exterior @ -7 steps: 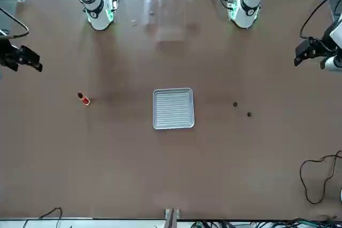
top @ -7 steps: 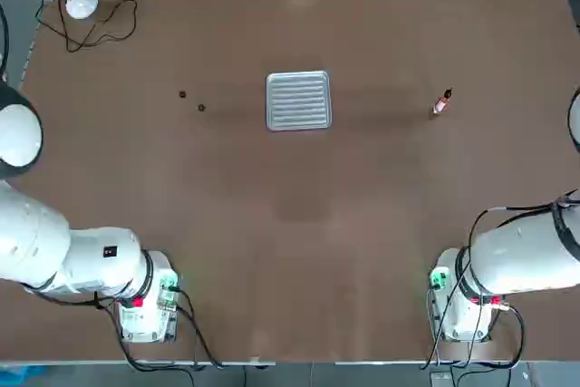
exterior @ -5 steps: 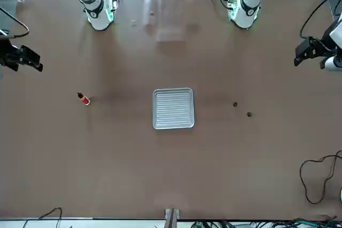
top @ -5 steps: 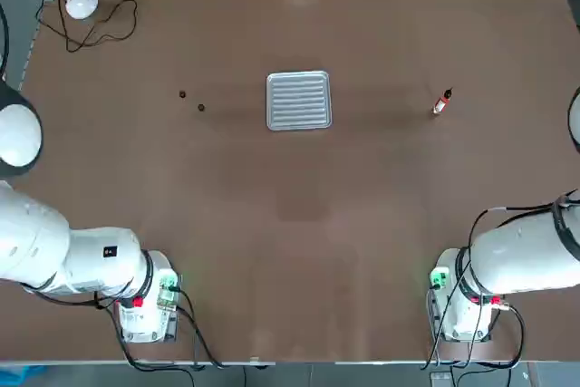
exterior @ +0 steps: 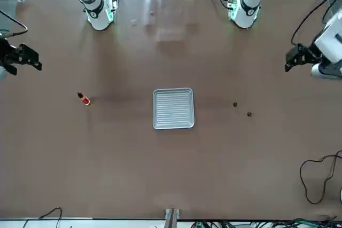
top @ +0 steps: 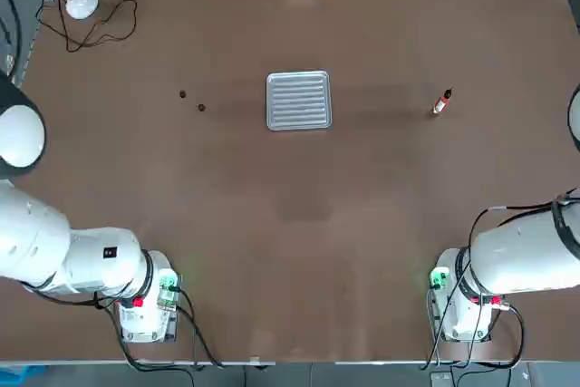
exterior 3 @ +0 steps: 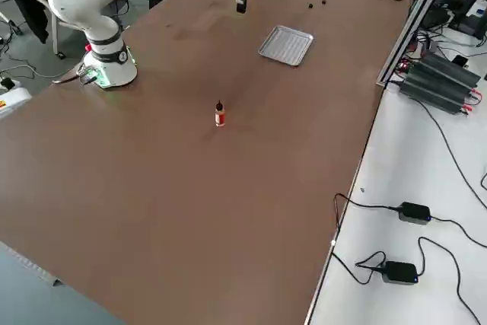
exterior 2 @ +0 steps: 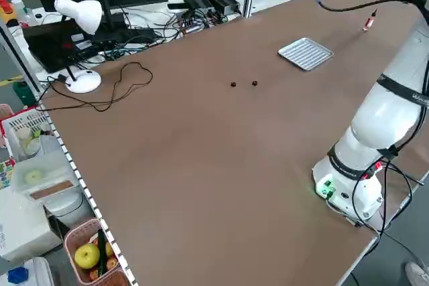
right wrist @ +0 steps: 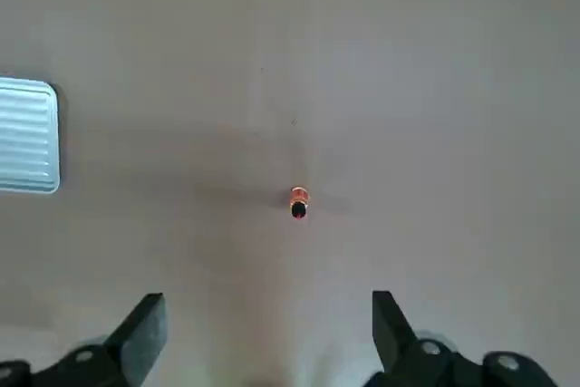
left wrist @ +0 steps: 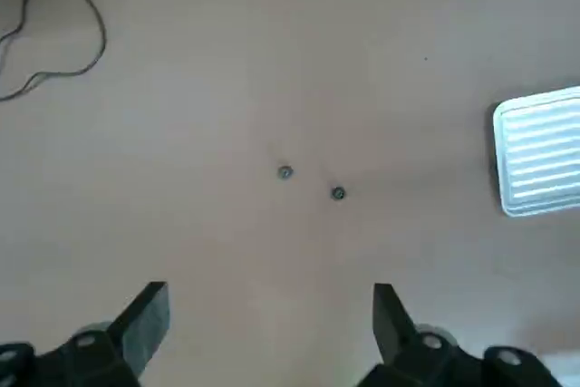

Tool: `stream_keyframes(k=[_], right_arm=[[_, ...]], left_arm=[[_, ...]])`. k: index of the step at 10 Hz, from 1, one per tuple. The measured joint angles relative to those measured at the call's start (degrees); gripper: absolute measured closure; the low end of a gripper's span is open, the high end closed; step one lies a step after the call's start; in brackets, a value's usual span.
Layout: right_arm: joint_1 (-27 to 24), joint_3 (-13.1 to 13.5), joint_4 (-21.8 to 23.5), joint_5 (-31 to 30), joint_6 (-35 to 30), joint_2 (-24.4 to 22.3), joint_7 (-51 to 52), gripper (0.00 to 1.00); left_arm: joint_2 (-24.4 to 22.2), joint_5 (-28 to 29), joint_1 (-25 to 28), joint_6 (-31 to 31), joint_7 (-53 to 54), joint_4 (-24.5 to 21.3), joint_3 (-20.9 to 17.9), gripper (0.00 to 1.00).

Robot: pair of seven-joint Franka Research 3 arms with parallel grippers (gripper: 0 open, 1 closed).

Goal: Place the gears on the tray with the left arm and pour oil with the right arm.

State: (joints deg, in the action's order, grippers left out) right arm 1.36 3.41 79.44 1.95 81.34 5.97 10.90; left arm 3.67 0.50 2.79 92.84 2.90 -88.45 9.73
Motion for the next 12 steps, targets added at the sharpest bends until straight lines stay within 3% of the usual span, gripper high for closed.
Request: stream_keyframes(k=[2, 5, 8, 12], right_arm=[[-3.97, 0.17, 1.85, 7.22, 0.02, 0.57, 6.28, 0.00], [-12.16, 0.44, 6.39, 14.73, 1.55, 1.35, 28.12, 0.00], [-16.99, 0.48, 11.53, 22.41, 3.74, 2.20, 40.79, 0.00], [-23.93, 0.54, 21.95, 29.86, 10.26, 4.64, 69.30, 0.00]], left_arm=[[0.96, 0.00, 0.00, 9.54, -0.03, -8.62, 1.06, 0.01], [1.36, 1.00, -0.07, 24.41, -0.04, -22.11, 3.71, 0.01], [2.66, 1.39, -0.30, 40.39, -0.41, -34.77, 4.47, 0.01], [8.86, 1.41, -2.03, 48.07, -4.24, -39.90, 5.41, 0.01]])
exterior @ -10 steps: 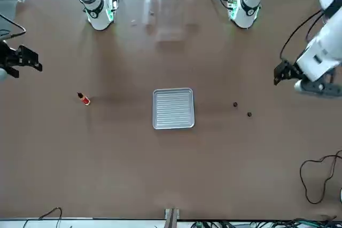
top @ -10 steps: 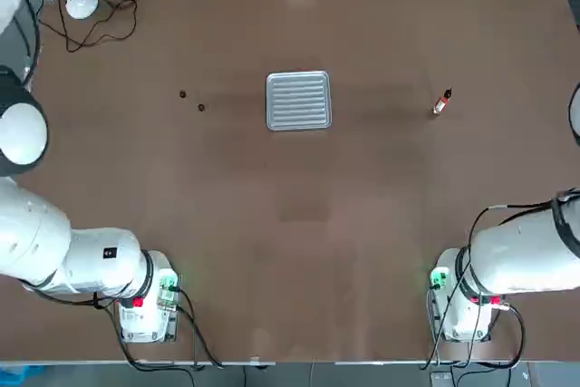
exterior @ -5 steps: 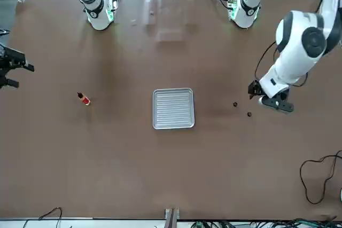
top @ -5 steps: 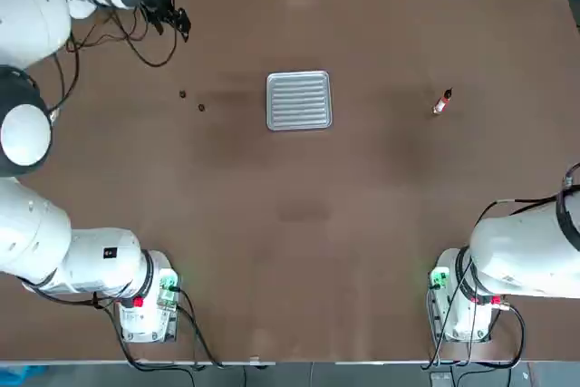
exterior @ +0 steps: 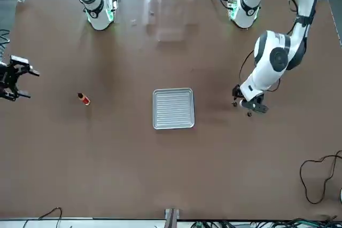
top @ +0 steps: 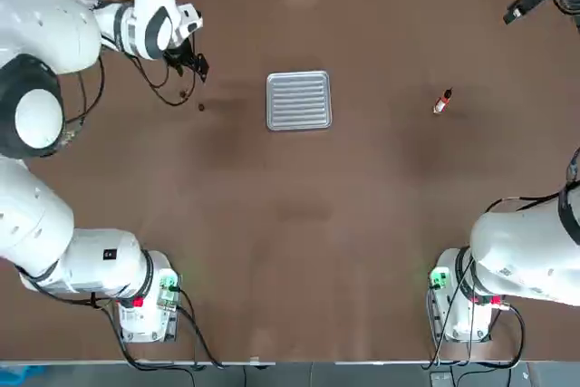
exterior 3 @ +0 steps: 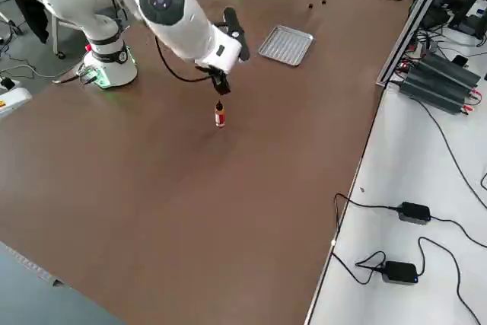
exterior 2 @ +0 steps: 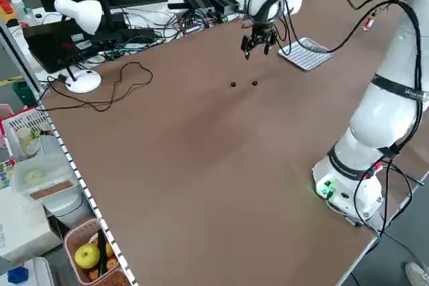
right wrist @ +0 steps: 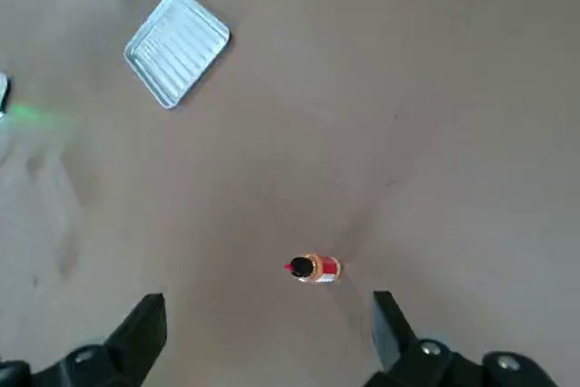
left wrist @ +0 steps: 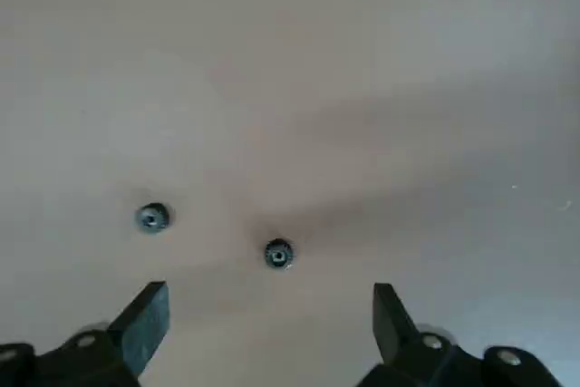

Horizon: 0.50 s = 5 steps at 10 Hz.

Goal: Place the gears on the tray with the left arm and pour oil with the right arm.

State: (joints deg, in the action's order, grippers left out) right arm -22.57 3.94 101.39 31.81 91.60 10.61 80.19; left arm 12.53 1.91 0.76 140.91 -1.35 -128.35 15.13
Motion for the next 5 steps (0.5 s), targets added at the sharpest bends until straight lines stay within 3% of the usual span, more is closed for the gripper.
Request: stream_keyframes(k=[3, 5], right_arm=[[-4.26, 0.03, 3.81, 9.16, 0.66, 8.10, 23.39, 0.03], [-6.18, -0.01, 4.66, 14.38, 0.71, 16.57, 38.25, 0.06]], left_arm=[[5.96, 1.58, -0.24, 5.10, -0.56, -1.30, -0.01, 0.01], [9.88, 9.46, -0.20, 6.81, -7.54, -0.63, -0.07, 0.01]])
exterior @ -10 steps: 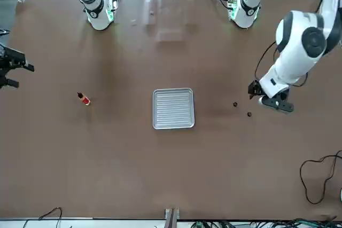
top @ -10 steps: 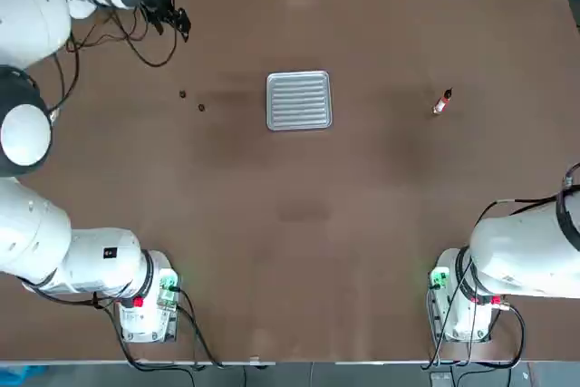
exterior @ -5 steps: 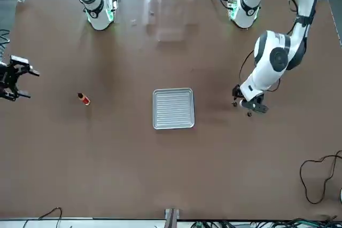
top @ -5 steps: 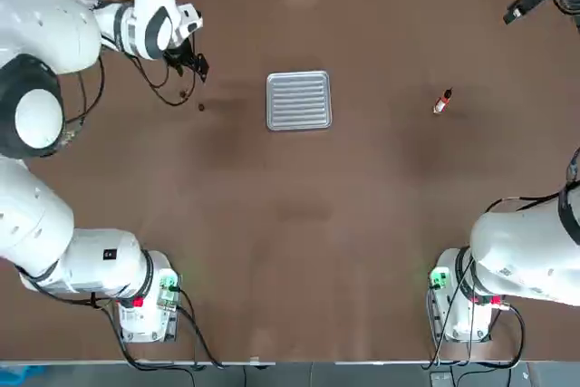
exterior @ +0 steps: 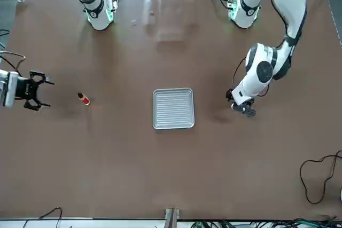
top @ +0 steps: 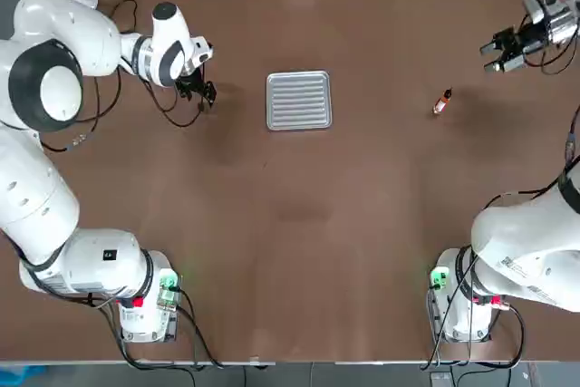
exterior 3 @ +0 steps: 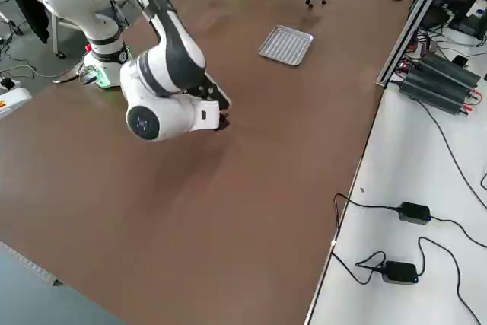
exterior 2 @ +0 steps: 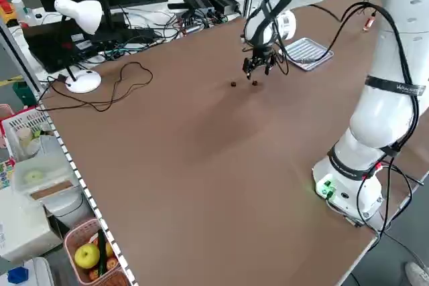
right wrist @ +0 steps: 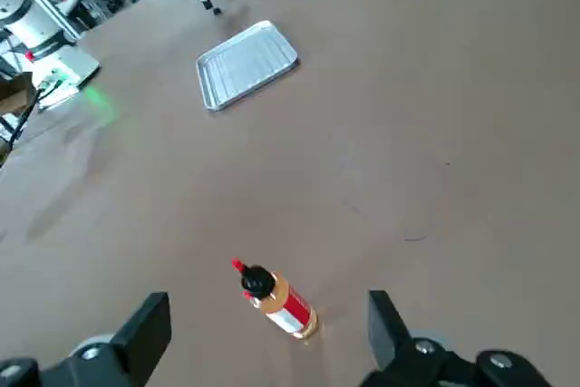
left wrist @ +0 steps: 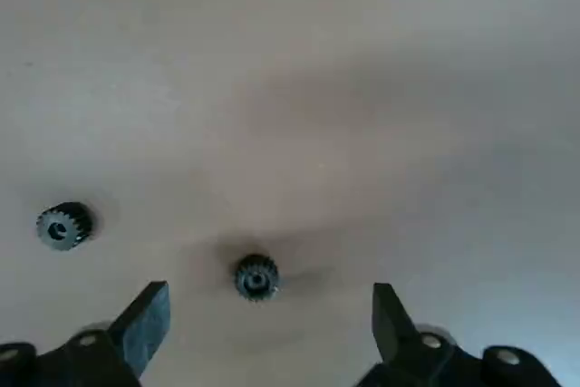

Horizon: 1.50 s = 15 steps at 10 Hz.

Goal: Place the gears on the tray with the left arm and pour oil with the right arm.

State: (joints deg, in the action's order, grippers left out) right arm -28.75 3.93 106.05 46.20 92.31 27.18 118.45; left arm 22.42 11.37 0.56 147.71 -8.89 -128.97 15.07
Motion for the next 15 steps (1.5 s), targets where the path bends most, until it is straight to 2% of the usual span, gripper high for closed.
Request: stream_keyframes(k=[2, 4, 6, 8, 11, 13, 15], right_arm=[[-1.58, -0.01, 1.36, 5.76, -1.48, 7.52, 14.08, 0.07], [-1.71, -0.27, 1.78, 8.28, -3.92, 12.44, 21.90, 0.07], [-1.64, -0.68, 2.74, 11.27, -6.38, 14.15, 27.69, 0.07], [-1.56, -0.99, 3.73, 12.89, -6.70, 14.68, 32.57, 0.07], [-1.50, -1.11, 4.01, 14.82, -6.69, 17.86, 38.50, 0.08], [-1.50, -1.23, 3.85, 16.49, -6.71, 20.03, 39.27, 0.11], [-1.50, -1.34, 3.23, 16.91, -6.83, 20.57, 39.28, 0.21]], left_arm=[[1.12, 6.10, -0.26, 0.22, -7.82, 0.58, 0.12, 0.02], [1.15, 7.88, -0.35, 0.22, -9.90, 0.68, 0.16, 0.02], [1.27, 7.89, -0.14, 0.40, -9.92, 0.69, 0.09, 0.05], [1.84, 7.89, -0.12, 1.13, -10.05, 0.69, 0.07, 0.08], [2.12, 7.89, 0.08, 1.45, -10.32, 0.69, 0.03, 0.14], [2.55, 7.89, 0.10, 1.90, -10.73, 0.69, 0.02, 0.19], [2.88, 7.89, 0.10, 2.13, -11.40, 0.70, 0.03, 0.20]])
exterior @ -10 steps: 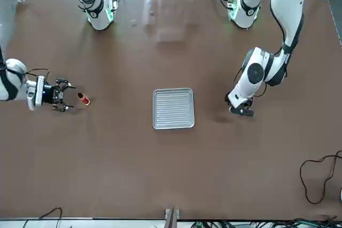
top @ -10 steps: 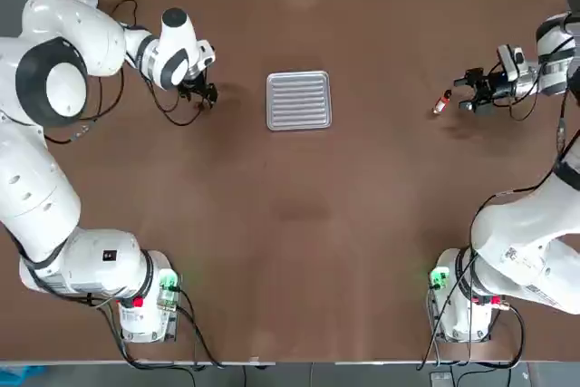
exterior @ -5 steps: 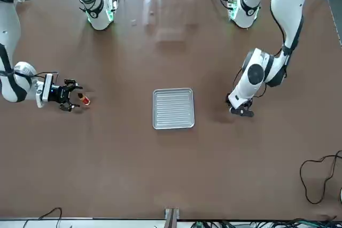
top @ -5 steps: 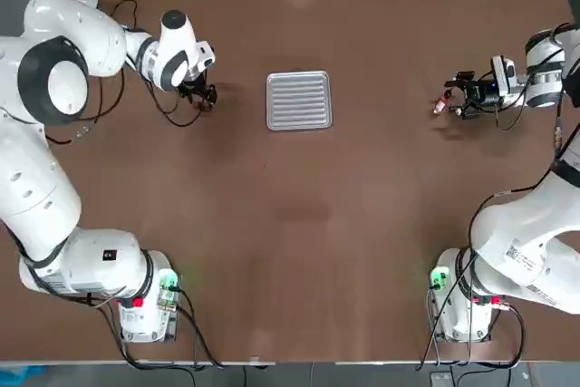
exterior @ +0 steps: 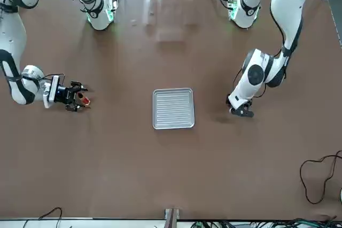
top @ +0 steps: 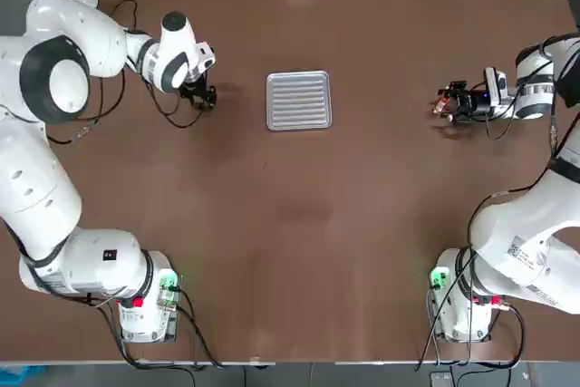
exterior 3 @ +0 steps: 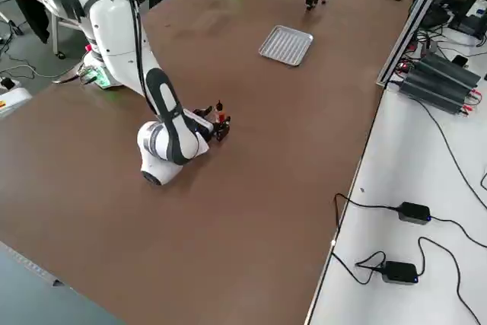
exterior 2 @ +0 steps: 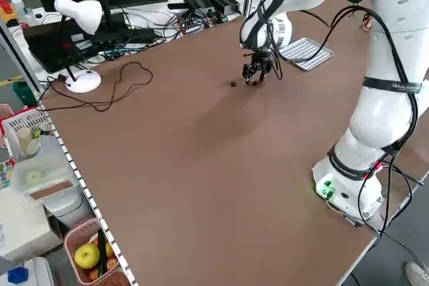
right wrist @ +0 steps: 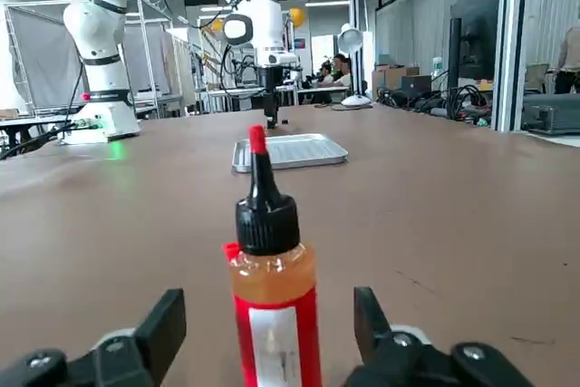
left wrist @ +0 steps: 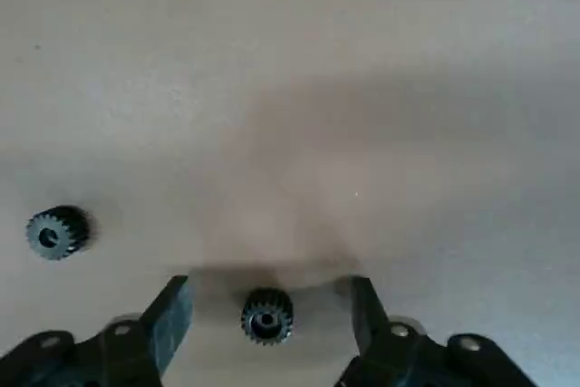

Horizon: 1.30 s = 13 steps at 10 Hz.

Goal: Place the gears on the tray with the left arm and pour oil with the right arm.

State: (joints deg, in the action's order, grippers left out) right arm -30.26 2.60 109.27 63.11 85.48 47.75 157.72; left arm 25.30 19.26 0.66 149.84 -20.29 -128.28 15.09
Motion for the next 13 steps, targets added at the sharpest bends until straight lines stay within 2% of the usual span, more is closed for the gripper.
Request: stream_keyframes(k=[1, 2, 3, 5, 7, 13], right_arm=[[0.00, 0.00, -0.27, 0.05, -0.06, 0.00, -0.01, 0.33], [-0.01, 0.00, -0.40, 0.06, -0.17, 0.00, -0.01, 0.39], [-0.01, 0.00, -0.51, 0.07, -0.32, 0.01, 0.00, 0.53], [-0.01, -0.01, -0.87, 0.09, -0.80, 0.01, -0.01, 0.55], [0.17, -0.12, -0.89, 0.10, -1.52, 0.04, -0.03, 0.63], [0.37, -0.24, -0.90, 0.12, -1.93, 0.13, -0.41, 0.69]], left_arm=[[0.01, 0.00, 0.00, 0.02, -0.05, 0.00, 0.00, 0.22], [0.01, 0.00, 0.00, 0.02, -0.09, 0.00, 0.02, 0.23], [0.00, 0.00, 0.00, 0.01, -0.17, 0.00, 0.02, 0.23], [-0.05, 0.00, 0.01, 0.00, -0.45, 0.00, 0.02, 0.23], [-0.14, 0.00, 0.01, -0.07, -0.78, -0.01, 0.03, 0.25], [-0.80, 0.00, 0.01, -0.45, -1.18, -0.71, 0.06, 0.33]])
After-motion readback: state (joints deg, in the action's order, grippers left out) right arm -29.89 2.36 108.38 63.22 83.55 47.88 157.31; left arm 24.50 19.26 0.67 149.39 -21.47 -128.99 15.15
